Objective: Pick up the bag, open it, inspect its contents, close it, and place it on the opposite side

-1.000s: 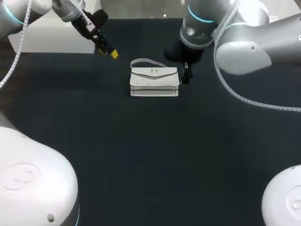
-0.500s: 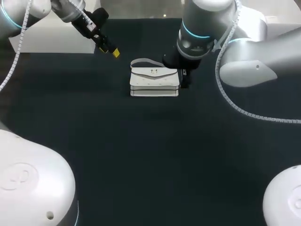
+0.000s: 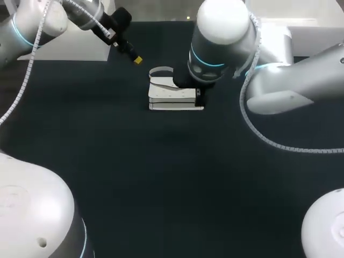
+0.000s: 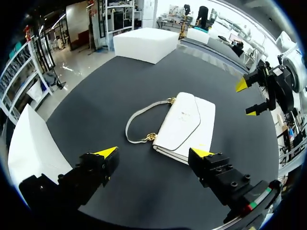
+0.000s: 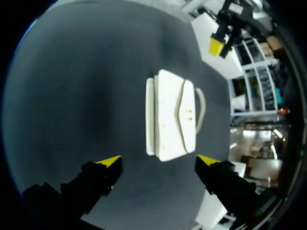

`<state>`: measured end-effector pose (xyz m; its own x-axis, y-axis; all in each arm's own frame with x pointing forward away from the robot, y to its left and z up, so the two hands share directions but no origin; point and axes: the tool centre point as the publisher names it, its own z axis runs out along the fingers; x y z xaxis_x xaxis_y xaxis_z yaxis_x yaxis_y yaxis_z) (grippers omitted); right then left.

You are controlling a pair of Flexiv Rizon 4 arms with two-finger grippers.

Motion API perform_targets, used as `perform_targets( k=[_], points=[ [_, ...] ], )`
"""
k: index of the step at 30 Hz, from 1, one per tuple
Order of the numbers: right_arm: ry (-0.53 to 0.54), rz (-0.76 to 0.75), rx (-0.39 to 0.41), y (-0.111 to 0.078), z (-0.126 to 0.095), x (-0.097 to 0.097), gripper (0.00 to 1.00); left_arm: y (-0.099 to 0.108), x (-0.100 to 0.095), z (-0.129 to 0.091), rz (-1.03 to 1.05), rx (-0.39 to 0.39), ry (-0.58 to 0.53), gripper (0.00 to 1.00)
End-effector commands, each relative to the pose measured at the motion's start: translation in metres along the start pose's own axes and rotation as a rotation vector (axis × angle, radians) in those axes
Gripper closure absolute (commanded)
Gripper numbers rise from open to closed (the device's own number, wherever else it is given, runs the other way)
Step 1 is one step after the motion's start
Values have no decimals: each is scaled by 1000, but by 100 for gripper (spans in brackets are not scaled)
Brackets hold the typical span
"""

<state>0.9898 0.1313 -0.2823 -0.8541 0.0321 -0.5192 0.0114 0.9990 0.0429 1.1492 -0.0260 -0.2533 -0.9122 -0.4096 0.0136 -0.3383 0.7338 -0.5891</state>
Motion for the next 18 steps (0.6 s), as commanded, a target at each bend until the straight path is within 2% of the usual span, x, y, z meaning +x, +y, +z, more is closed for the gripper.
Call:
perform_targets(
  k=[1, 3, 4, 6, 10, 15, 18],
  points=[
    [-95, 6, -27, 2, 13, 11, 0, 0, 1, 4, 222, 95, -28, 0],
    [-110, -3, -44, 4, 16, 14, 0, -1, 0, 6, 290, 116, -29, 0],
    [-116, -6, -47, 5, 19, 15, 0, -2, 0, 7, 329, 97, -65, 0],
    [-132, -20, -58, 6, 24, 16, 0, -4, 0, 7, 341, 26, -70, 0],
    [-157, -37, -75, 8, 35, 15, 0, -4, 0, 7, 341, 26, -70, 0],
    [-162, -58, -56, 11, 51, 7, 0, -4, 0, 7, 341, 26, -70, 0],
    [-166, -61, -42, 11, 58, 3, 0, -4, 4, 15, 395, 93, -85, 0]
  ],
)
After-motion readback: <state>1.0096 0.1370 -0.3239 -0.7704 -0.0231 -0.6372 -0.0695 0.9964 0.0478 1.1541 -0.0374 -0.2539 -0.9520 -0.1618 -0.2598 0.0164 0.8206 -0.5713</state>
